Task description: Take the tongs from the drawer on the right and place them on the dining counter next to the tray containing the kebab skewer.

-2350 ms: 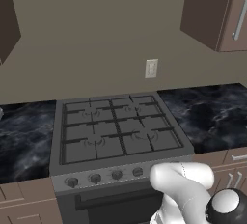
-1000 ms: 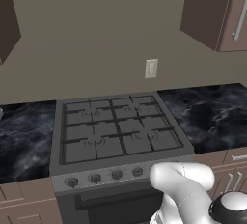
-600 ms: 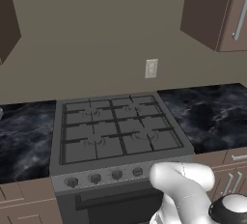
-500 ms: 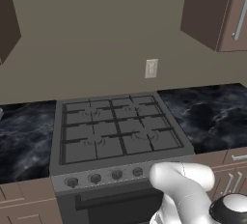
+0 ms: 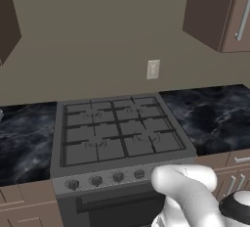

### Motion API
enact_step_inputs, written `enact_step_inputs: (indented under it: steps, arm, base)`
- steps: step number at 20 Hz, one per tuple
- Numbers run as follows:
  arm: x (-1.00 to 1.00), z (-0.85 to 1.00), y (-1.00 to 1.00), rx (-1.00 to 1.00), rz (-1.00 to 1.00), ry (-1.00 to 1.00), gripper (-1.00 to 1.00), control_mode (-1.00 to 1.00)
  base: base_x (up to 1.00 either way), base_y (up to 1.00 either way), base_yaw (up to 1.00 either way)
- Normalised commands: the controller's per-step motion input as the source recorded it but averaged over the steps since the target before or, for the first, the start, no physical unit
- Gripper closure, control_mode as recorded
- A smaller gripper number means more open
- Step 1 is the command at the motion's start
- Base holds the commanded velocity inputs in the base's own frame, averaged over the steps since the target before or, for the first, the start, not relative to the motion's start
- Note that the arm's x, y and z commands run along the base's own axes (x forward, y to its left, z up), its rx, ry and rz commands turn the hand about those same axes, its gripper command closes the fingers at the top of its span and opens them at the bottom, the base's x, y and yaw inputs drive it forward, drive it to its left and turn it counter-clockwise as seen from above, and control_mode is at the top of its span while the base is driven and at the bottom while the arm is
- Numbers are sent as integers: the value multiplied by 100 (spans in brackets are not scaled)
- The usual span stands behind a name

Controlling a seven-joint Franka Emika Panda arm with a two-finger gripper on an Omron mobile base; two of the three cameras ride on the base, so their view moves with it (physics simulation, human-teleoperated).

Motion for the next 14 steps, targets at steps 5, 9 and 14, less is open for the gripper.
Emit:
enact_step_inputs:
  steps: [5, 9, 14]
  arm:
    - [0, -27, -26, 6, -3, -3, -100, -100]
    - [0, -19, -28, 5, -2, -1, -100, -100]
    - [0, -29, -30, 2, -3, -1, -100, -100]
  base:
    - [0, 0, 0]
    - [0, 0, 0]
    - [0, 0, 0]
